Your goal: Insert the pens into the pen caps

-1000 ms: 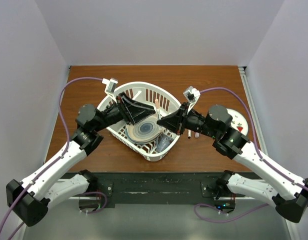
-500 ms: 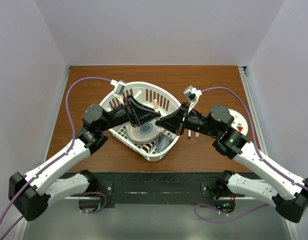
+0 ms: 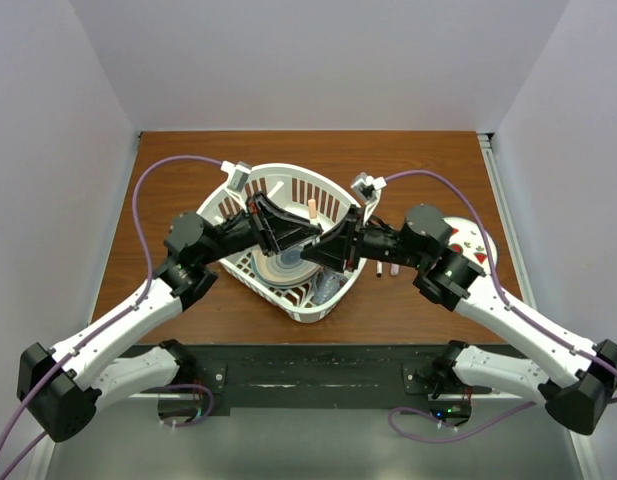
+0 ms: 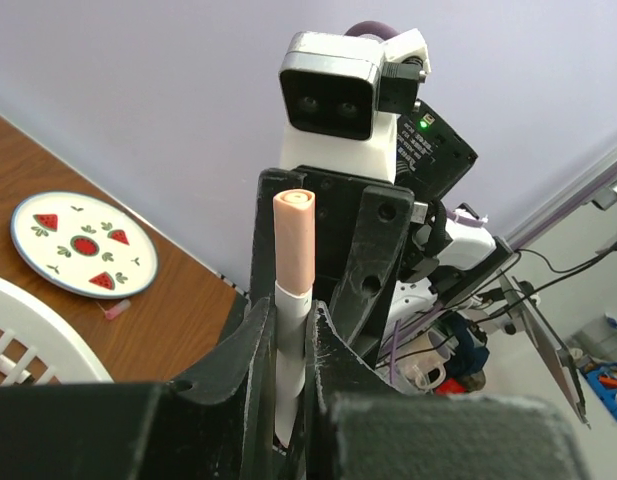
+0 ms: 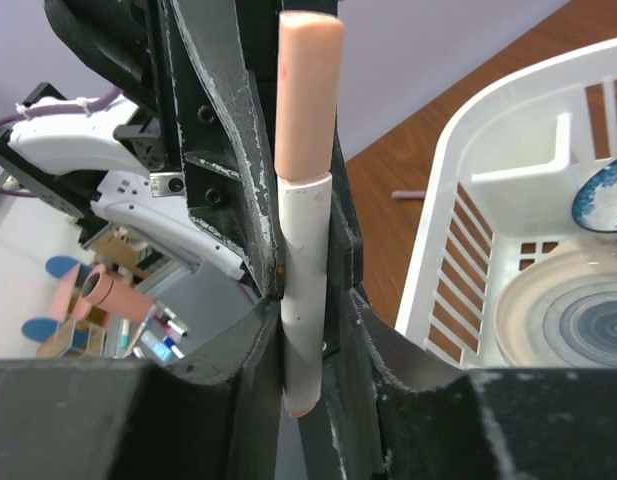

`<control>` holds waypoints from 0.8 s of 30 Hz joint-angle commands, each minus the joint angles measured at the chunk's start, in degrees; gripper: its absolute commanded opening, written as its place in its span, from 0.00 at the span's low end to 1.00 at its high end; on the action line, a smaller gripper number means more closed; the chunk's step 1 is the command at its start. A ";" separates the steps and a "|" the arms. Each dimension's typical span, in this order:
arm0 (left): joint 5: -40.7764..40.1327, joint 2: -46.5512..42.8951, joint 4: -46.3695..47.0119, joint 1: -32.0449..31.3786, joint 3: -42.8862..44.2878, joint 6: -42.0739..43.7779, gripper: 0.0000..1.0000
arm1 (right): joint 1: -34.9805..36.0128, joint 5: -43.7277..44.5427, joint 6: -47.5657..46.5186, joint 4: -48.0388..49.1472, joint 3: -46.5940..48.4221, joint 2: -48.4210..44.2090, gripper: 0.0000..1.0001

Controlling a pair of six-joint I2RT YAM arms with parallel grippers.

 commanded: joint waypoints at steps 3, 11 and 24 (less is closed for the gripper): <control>1.22 -0.96 4.48 -0.39 0.25 -1.51 0.00 | 0.10 -1.99 0.59 1.29 1.81 1.54 0.01; 0.43 -2.10 -0.61 -0.39 1.91 2.69 0.15 | 0.10 -0.67 0.76 3.49 -0.13 -1.44 0.00; -1.86 -1.23 -8.17 -0.39 9.91 9.56 0.70 | 0.10 -4.62 1.29 4.10 -0.65 -1.45 0.00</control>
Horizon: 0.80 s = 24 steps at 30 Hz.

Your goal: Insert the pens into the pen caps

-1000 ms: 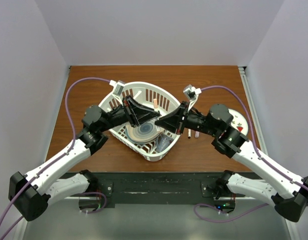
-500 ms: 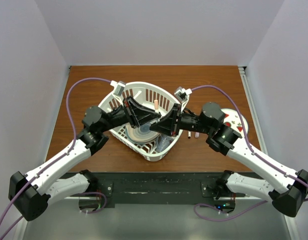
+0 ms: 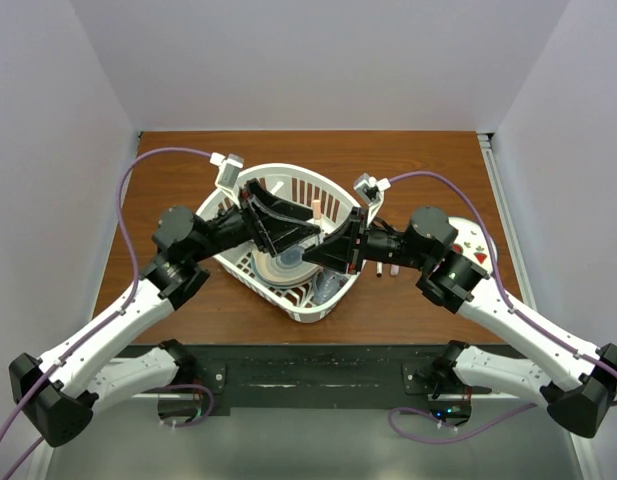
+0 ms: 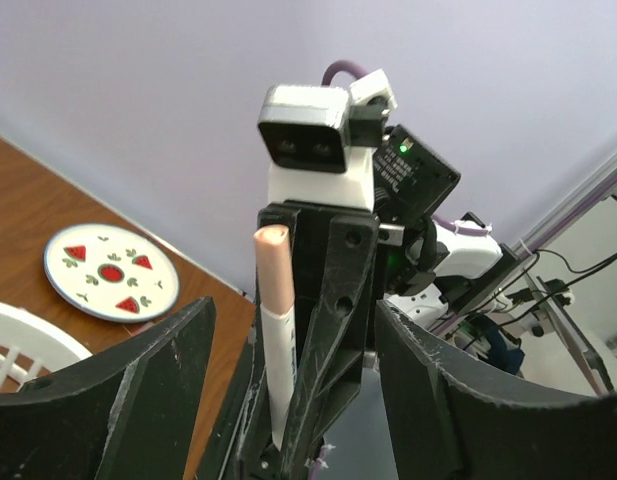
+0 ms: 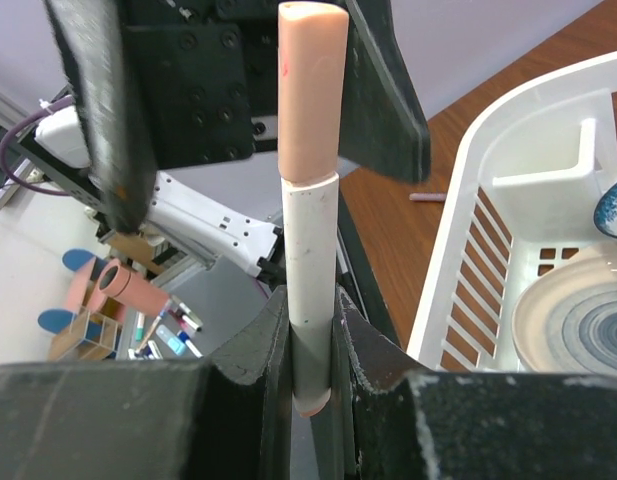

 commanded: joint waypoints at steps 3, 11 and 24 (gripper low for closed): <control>-0.88 2.01 -0.24 -0.08 6.21 4.36 0.68 | 0.01 -2.88 0.35 3.03 -0.32 -1.03 0.00; -0.09 5.44 1.95 -0.08 9.72 4.36 0.57 | 0.01 -3.93 -0.18 1.54 0.20 -1.21 0.00; 6.86 4.22 13.28 -0.09 -1.25 -7.93 0.00 | 0.01 1.15 -0.88 7.51 -0.59 -2.61 0.00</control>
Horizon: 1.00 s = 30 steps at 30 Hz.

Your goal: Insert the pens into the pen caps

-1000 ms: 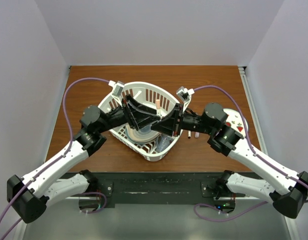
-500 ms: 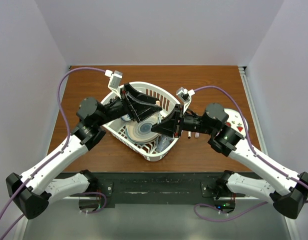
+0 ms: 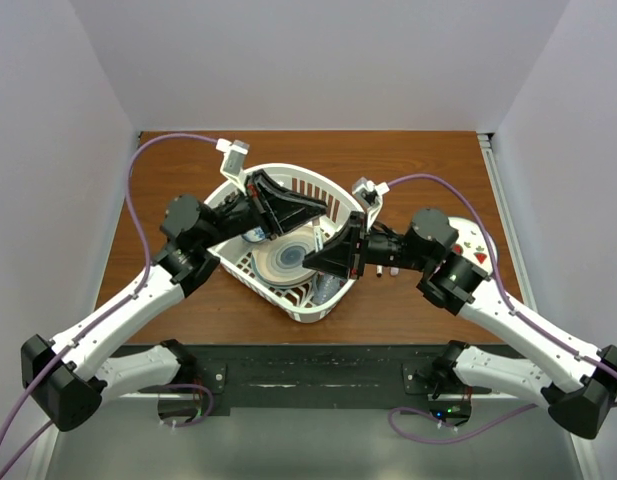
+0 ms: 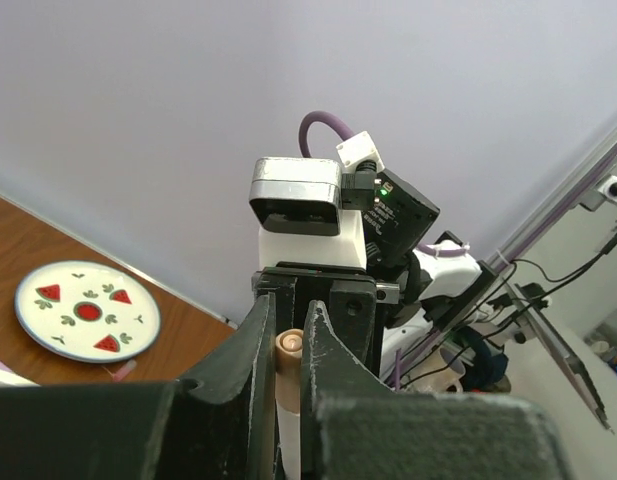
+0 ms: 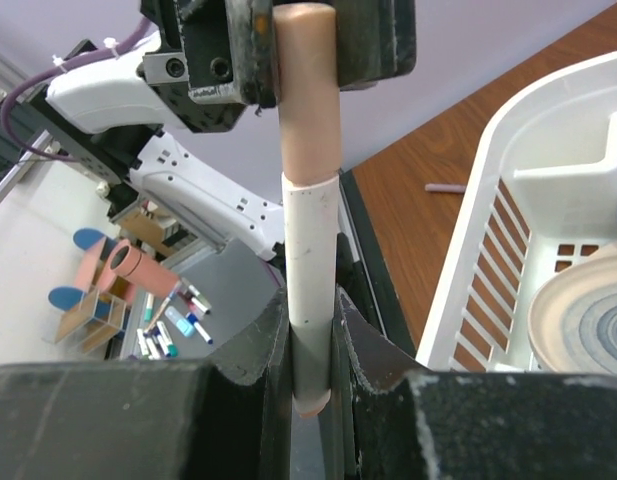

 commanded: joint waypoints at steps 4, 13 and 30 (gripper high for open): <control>5.35 -3.40 6.17 -0.98 -8.88 -8.76 0.00 | -0.03 5.47 -1.61 8.61 2.48 -1.02 0.00; 9.75 -3.39 9.09 -2.92 -13.90 -14.06 0.00 | -0.21 10.57 -13.55 -3.05 13.02 1.62 0.00; 9.30 -3.84 6.59 -8.28 -19.33 -8.92 0.00 | -0.12 11.28 -10.48 -4.58 23.67 7.60 0.00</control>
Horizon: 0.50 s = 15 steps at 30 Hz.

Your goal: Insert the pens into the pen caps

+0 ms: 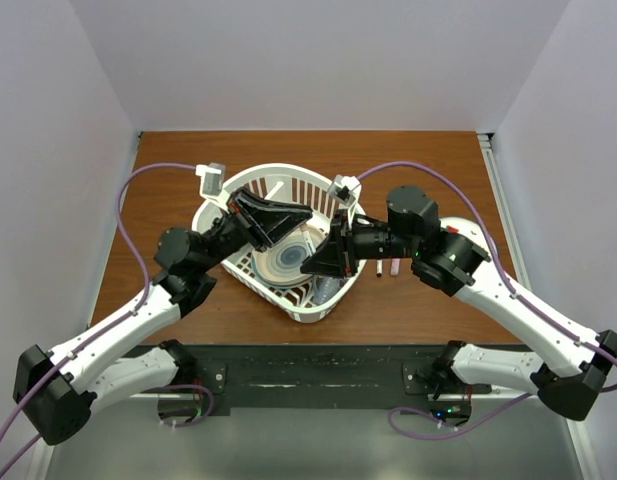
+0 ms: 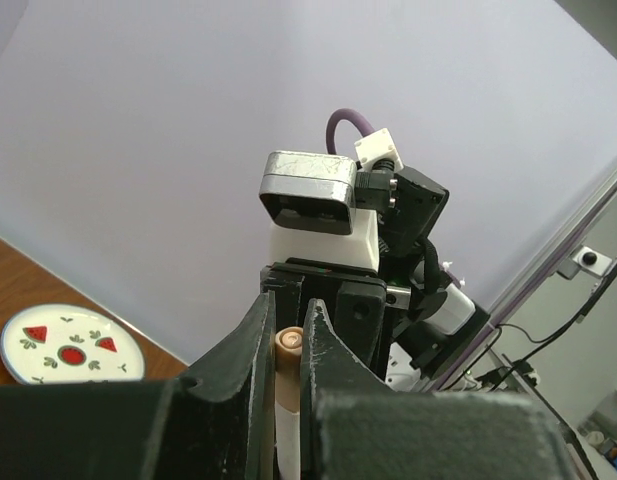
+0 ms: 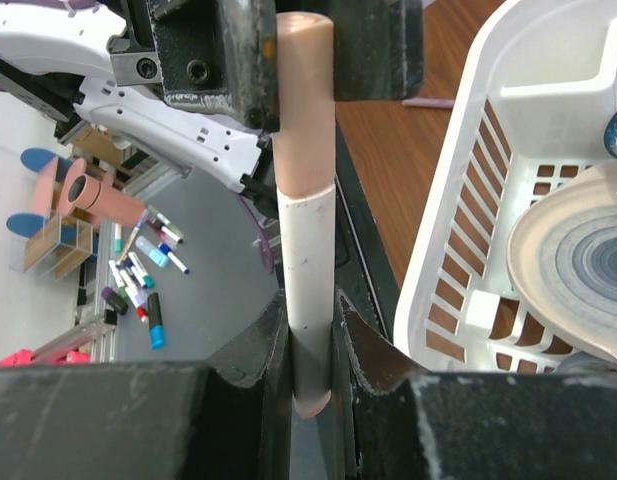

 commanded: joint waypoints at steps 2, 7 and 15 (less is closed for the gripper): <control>18.86 2.43 -3.03 -6.60 -6.84 -4.35 0.00 | -1.96 11.61 -0.10 21.07 8.26 0.15 0.00; 17.46 1.92 -1.96 -9.32 -8.52 -5.59 0.00 | -2.04 12.93 0.33 23.88 8.52 0.15 0.00; 17.28 0.77 -2.21 -10.20 -8.26 -5.52 0.00 | -2.04 12.58 0.25 22.93 11.69 2.17 0.00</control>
